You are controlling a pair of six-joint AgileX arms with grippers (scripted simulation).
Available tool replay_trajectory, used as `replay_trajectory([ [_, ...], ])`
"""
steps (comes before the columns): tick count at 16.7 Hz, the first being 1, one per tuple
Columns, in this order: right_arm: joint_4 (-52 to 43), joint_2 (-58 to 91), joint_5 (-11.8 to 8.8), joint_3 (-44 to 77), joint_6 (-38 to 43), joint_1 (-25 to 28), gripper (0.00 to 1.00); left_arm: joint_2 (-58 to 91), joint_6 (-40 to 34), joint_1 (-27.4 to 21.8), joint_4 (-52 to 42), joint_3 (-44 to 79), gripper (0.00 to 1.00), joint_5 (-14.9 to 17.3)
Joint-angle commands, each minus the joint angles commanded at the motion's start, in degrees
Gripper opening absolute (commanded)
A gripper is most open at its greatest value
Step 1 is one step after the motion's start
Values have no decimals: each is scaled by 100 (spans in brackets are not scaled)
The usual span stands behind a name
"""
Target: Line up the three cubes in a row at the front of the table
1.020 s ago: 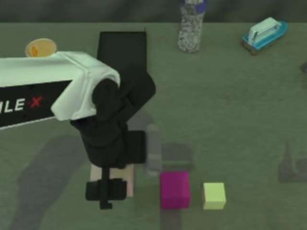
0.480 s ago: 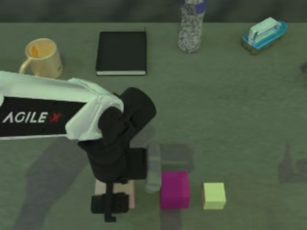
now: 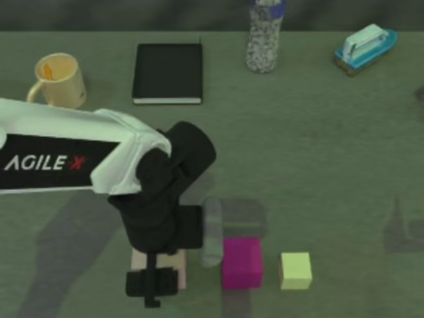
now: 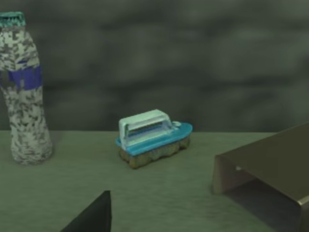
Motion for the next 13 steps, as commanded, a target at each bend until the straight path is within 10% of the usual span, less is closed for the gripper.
replay_trajectory([
  [6, 0, 0, 0, 0, 0, 0, 100, 0, 0, 0, 0, 0, 98, 0],
  [13, 0, 0, 0, 0, 0, 0, 100, 0, 0, 0, 0, 0, 100, 0],
])
